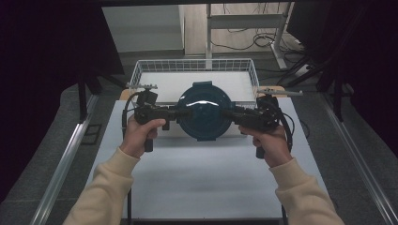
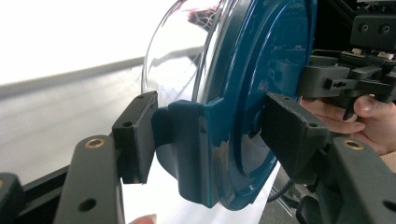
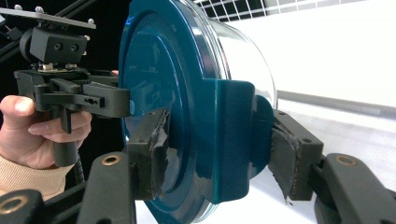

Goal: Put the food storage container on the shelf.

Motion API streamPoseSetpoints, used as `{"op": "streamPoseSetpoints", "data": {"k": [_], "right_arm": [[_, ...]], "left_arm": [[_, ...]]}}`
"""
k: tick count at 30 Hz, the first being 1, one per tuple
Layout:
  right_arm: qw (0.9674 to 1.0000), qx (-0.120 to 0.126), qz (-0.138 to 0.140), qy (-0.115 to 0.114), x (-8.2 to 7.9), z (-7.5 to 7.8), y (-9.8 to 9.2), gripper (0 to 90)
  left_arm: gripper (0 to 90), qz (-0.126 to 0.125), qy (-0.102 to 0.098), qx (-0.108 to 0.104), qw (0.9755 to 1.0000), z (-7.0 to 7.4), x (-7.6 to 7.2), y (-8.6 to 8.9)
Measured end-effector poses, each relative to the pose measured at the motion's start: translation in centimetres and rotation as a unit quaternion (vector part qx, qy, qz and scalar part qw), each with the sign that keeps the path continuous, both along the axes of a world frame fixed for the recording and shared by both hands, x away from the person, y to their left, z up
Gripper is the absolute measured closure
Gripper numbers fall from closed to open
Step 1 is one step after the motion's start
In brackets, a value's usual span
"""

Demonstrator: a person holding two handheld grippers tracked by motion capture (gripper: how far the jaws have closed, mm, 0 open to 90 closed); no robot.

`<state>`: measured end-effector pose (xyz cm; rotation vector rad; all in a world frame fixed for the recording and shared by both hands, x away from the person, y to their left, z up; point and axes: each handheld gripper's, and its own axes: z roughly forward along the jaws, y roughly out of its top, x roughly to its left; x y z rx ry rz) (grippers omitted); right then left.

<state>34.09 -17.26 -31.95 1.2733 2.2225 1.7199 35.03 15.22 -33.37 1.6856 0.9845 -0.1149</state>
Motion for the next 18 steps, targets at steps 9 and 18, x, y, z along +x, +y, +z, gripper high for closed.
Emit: {"op": "streamPoseSetpoints", "data": {"k": [9,18], "right_arm": [[0.9999,0.004,0.005,-0.016,2.0,2.3,0.5,42.8],[0.9998,-0.002,0.008,-0.016,5.0,4.7,1.4,42.8]], "left_arm": [[38.3,0.004,-0.013,0.002,0.9999,2.5,1.8,0.5],[38.4,0.008,-0.014,-0.006,0.9998,4.4,4.7,1.3]]}}
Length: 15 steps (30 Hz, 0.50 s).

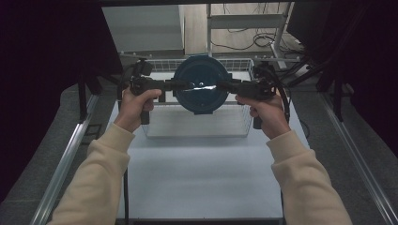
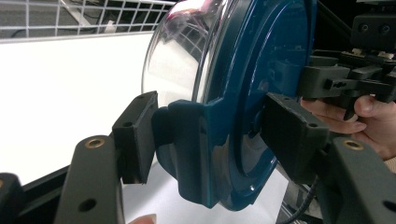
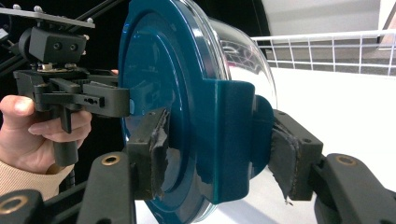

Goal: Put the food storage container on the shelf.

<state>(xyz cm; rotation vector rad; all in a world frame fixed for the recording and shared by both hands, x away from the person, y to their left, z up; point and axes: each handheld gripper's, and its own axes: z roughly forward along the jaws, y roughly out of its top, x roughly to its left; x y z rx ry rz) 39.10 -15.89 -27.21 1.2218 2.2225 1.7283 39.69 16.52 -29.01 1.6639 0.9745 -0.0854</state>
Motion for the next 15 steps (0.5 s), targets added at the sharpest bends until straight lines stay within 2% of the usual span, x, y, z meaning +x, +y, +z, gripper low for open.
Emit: {"op": "streamPoseSetpoints", "data": {"k": [5,8,9,10,11,12,15], "right_arm": [[0.9999,-0.001,-0.005,0.009,1.1,0.2,0.3,42.6],[0.9998,0.001,-0.007,0.017,2.3,0.0,0.5,42.6],[0.9998,0.001,-0.007,0.017,2.3,0.0,0.5,42.6],[0.9997,0.002,-0.007,0.023,3.1,-0.2,0.7,42.6],[0.9996,0.003,-0.008,0.026,3.4,-0.3,0.7,42.6],[0.9995,0.003,-0.008,0.032,3.8,-0.5,0.8,42.6],[0.9992,0.003,-0.009,0.039,4.4,-0.9,0.9,42.5]], "left_arm": [[38.3,0.002,0.008,-0.005,1.0,0.0,1.2,0.2],[38.3,-0.001,0.015,0.001,0.9999,-0.1,2.5,0.5],[38.3,-0.001,0.015,0.001,0.9999,-0.1,2.5,0.5],[38.3,-0.003,0.02,0.003,0.9998,-0.3,3.3,0.7],[38.3,-0.003,0.02,0.003,0.9998,-0.3,3.3,0.7],[38.3,-0.003,0.03,0.002,0.9995,-0.7,4.0,0.8],[38.3,-0.001,0.039,0.001,0.9992,-1.3,4.5,0.9]]}}
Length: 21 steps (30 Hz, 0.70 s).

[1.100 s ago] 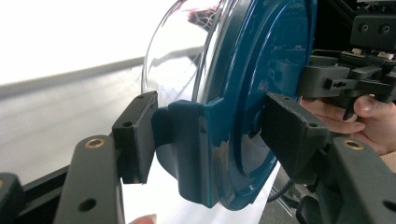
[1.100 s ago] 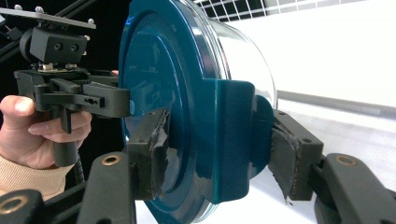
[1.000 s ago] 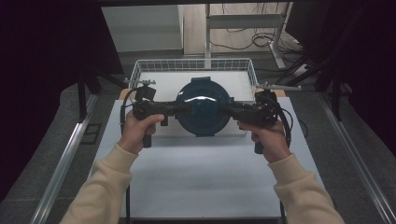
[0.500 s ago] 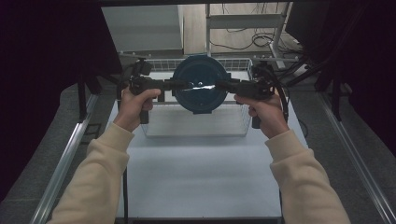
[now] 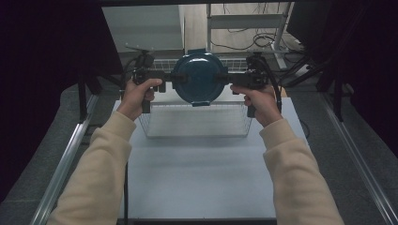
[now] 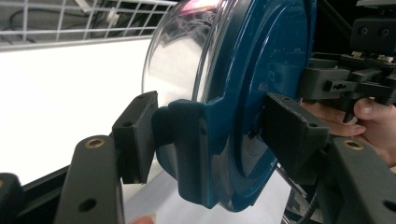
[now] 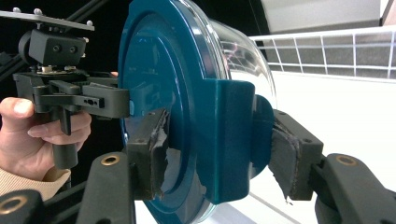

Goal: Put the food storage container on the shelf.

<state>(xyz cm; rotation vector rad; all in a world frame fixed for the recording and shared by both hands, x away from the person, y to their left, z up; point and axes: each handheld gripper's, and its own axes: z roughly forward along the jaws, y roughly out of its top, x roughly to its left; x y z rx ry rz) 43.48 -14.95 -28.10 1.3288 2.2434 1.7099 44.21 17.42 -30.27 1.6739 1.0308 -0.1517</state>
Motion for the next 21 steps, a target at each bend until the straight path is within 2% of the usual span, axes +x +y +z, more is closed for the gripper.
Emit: {"op": "streamPoseSetpoints", "data": {"k": [1,8,12,16,18,19,20,21], "right_arm": [[0.9999,-0.002,-0.001,0.011,0.6,-0.5,0.1,42.4],[0.9994,-0.007,-0.004,0.035,1.9,-1.6,0.4,41.5],[0.9993,0.005,-0.008,0.037,2.2,-1.8,0.3,41.6],[0.9985,0.017,-0.016,0.049,2.7,-2.0,0.2,41.4],[0.9976,0.026,-0.024,0.059,3.0,-2.1,0.2,41.1],[0.9962,0.036,-0.033,0.072,3.3,-2.3,0.1,40.9],[0.9962,0.036,-0.033,0.072,3.3,-2.3,0.1,40.9],[0.9947,0.043,-0.043,0.083,3.6,-2.4,0.1,40.5]], "left_arm": [[38.3,-0.001,0.007,0.002,1.0,-0.5,0.5,0.1],[38.0,0.005,0.019,0.008,0.9998,-1.3,1.5,0.0],[38.0,0.012,0.024,-0.001,0.9996,-1.4,1.7,0.0],[37.9,0.021,0.034,-0.015,0.9991,-1.7,2.3,0.1],[37.7,0.027,0.039,-0.024,0.9986,-1.9,2.6,0.0],[37.3,0.031,0.043,-0.031,0.9981,-2.1,2.9,0.0],[37.1,0.031,0.043,-0.031,0.9981,-2.1,2.9,0.0],[36.9,0.035,0.051,-0.041,0.9972,-2.2,3.4,0.0]]}}
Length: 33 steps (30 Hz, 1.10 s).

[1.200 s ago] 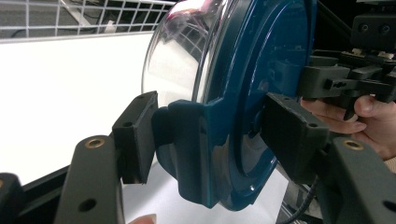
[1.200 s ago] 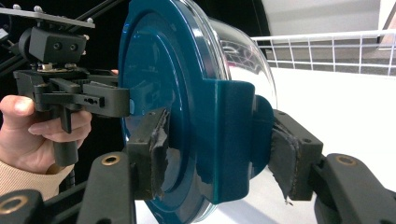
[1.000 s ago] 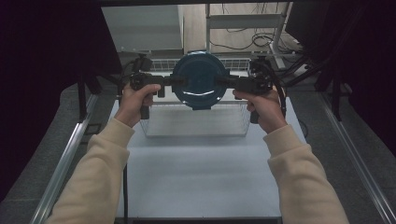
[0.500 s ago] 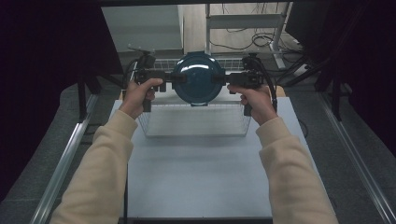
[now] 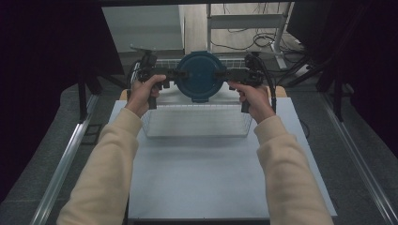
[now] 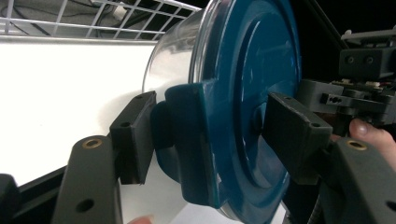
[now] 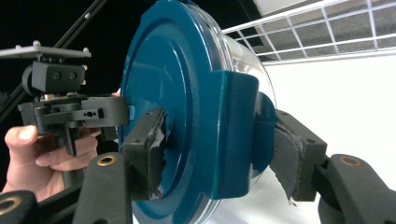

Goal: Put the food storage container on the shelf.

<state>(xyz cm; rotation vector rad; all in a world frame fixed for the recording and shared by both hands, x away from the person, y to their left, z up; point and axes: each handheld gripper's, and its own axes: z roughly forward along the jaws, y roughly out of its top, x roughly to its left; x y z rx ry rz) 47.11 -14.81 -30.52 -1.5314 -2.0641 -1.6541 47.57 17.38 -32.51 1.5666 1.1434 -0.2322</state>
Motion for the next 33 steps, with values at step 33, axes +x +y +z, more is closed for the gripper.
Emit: {"op": "streamPoseSetpoints", "data": {"k": [33], "right_arm": [[0.9981,-0.035,-0.043,0.027,-0.8,-0.5,-0.2,10.5]], "left_arm": [[20.3,0.059,-0.04,0.035,0.9969,-0.3,-1.7,0.5]]}}
